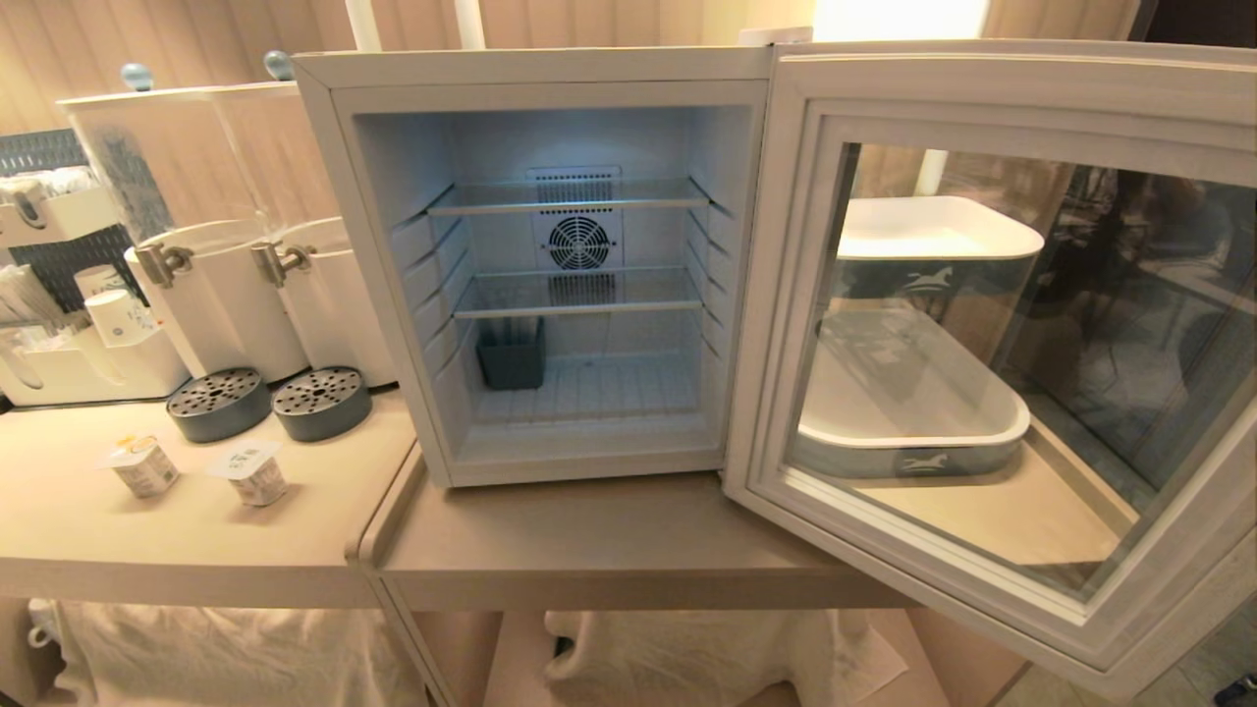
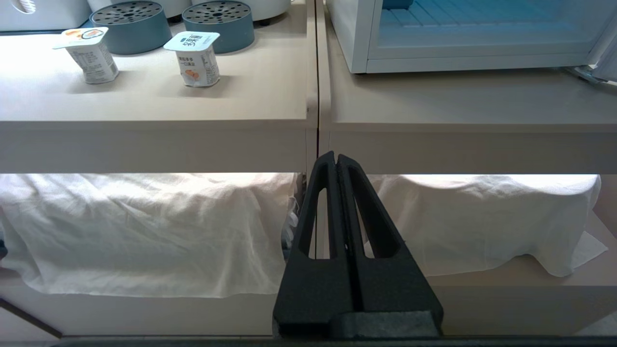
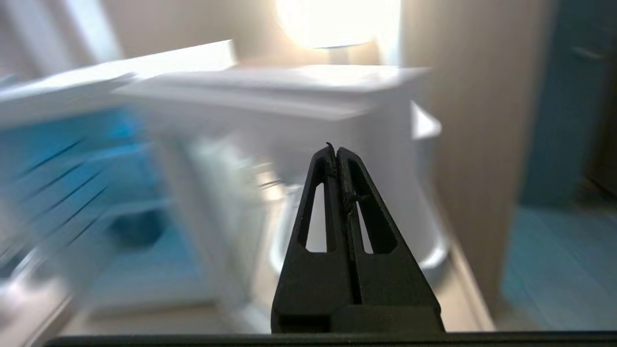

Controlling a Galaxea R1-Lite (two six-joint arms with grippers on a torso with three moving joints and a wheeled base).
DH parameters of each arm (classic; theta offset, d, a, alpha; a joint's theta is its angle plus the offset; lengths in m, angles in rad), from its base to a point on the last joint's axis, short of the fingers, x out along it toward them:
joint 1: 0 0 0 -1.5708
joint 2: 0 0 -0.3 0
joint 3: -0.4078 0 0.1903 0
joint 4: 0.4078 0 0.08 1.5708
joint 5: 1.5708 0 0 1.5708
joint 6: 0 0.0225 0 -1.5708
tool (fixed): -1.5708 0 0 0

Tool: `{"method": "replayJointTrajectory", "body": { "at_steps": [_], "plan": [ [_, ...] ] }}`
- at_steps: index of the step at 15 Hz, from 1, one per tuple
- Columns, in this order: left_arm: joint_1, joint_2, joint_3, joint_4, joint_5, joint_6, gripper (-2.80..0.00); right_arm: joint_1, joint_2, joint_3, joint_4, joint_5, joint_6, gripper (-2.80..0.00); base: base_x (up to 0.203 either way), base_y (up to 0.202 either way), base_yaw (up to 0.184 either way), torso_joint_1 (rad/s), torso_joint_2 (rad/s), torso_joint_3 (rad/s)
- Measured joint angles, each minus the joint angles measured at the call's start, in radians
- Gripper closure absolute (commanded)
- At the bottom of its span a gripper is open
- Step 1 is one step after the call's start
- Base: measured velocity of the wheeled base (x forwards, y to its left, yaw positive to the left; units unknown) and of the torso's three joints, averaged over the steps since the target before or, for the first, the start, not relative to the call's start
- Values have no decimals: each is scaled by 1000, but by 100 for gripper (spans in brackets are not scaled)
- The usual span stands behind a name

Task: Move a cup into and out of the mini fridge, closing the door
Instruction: Close the freezer door

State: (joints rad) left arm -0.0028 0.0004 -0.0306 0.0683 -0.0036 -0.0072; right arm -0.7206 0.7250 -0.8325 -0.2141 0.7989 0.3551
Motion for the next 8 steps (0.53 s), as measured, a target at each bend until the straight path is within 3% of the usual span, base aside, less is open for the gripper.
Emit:
{"method": "replayJointTrajectory", "body": {
  "at_steps": [2, 4, 6, 8],
  "plan": [
    [0, 0, 0, 0, 0, 0, 0, -8, -47, 19, -21, 158, -4, 0, 0, 0, 0, 0, 0, 0],
    [0, 0, 0, 0, 0, -1, 0, -10, -52, 24, -24, 238, -19, 0, 0, 0, 0, 0, 0, 0],
    [0, 0, 0, 0, 0, -1, 0, -17, -41, 12, -22, 203, -11, 0, 0, 0, 0, 0, 0, 0],
    [0, 0, 0, 0, 0, -1, 0, -23, -32, 5, -22, 76, -8, 0, 0, 0, 0, 0, 0, 0]
  ]
}}
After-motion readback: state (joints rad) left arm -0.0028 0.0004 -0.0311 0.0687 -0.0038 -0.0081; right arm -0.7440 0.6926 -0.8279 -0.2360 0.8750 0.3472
